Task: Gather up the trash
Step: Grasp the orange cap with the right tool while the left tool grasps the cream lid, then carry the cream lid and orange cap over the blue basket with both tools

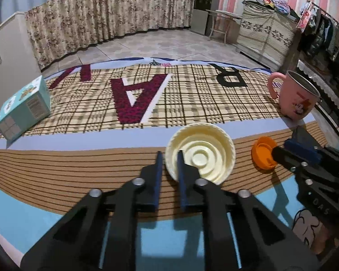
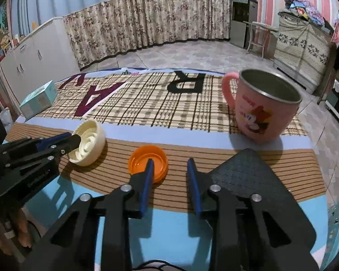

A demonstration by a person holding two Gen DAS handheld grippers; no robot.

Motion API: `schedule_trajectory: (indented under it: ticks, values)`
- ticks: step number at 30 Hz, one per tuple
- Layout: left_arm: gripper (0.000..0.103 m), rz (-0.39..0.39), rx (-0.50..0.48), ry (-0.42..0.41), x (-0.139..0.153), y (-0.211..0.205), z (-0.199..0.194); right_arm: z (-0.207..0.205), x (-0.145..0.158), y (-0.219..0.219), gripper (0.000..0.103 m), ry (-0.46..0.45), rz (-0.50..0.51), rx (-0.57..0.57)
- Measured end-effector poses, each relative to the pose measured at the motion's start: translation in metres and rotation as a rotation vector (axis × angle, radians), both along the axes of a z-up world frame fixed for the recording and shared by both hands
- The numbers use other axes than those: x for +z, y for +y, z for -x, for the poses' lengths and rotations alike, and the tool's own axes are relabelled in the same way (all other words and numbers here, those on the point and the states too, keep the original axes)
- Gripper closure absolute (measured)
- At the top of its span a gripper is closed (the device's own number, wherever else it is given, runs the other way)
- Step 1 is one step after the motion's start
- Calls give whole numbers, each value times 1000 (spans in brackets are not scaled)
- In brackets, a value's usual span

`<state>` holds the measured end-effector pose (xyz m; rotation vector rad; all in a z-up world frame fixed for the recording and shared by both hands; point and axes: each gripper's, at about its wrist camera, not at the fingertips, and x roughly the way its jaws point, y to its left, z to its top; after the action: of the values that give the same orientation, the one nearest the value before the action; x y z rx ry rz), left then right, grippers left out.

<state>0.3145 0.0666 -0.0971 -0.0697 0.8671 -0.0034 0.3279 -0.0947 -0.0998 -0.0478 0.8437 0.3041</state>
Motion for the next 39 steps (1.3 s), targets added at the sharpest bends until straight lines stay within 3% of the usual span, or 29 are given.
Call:
schedule_trajectory:
  ticks: [10,26,39]
  values:
    - [98,30,15,-5,1,5,1,0,-2,-1,97,4,-5,9]
    - [99,-16,49,-31,12,8,6,8,18,-15,99,-63,-71,-5]
    - [99,-31,6,-101,44,-15,19,21,39,-48,99,-104,-101,-74]
